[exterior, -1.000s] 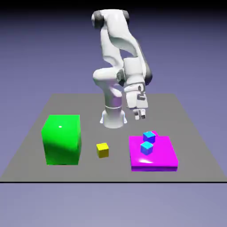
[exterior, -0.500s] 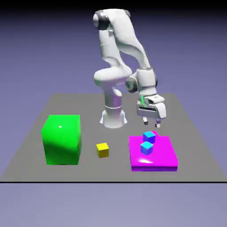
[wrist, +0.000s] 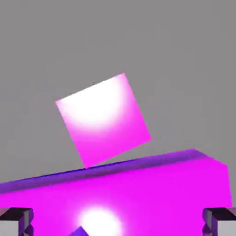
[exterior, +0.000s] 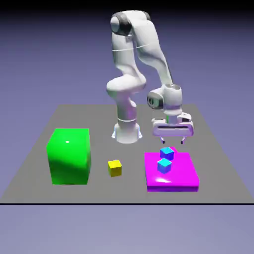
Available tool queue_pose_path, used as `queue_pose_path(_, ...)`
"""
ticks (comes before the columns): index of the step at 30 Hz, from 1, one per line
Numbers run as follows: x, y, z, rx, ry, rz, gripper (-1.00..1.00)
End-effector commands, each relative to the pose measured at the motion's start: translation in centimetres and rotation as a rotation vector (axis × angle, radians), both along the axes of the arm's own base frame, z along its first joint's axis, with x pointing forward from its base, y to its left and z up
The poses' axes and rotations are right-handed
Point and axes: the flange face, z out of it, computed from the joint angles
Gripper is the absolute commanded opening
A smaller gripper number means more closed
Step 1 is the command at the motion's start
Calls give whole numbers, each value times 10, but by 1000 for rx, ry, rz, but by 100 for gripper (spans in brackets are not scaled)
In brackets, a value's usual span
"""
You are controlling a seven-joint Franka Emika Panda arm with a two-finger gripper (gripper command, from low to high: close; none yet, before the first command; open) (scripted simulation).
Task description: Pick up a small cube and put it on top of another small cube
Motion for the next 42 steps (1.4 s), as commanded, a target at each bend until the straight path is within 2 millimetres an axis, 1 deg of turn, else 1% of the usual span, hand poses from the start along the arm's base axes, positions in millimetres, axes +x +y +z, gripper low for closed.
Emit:
queue_pose_path(1,-5,1,-4,-13,8,59,0)
queue_pose_path(4,-20,4,-14,-47,30,225,0)
queue_pose_path(5,-20,4,-14,-47,30,225,0)
queue_pose_path(14,-19,5,-80,-47,29,225,0)
queue_pose_path(15,-19,5,-84,-47,30,225,0)
queue_pose_path(16,-19,5,-84,-47,30,225,-100)
queue_pose_path(17,-19,5,-84,-47,30,225,-100)
queue_pose_path(25,-19,6,-25,-49,28,225,-100)
queue_pose_path(27,-20,4,-14,-47,30,225,-100)
queue_pose_path(28,-20,4,-14,-47,30,225,-100)
queue_pose_path(32,-30,-10,-33,-168,173,35,-100)
queue_pose_path(33,-24,-11,-29,-178,185,-5,-100)
queue_pose_path(34,-10,-10,-15,-166,176,-40,-100)
queue_pose_path(37,30,-14,29,-132,150,-147,-100)
queue_pose_path(40,66,-30,78,-98,126,-258,-100)
queue_pose_path(41,75,-34,91,-75,96,-254,-100)
queue_pose_path(42,80,-33,101,-42,45,-209,-100)
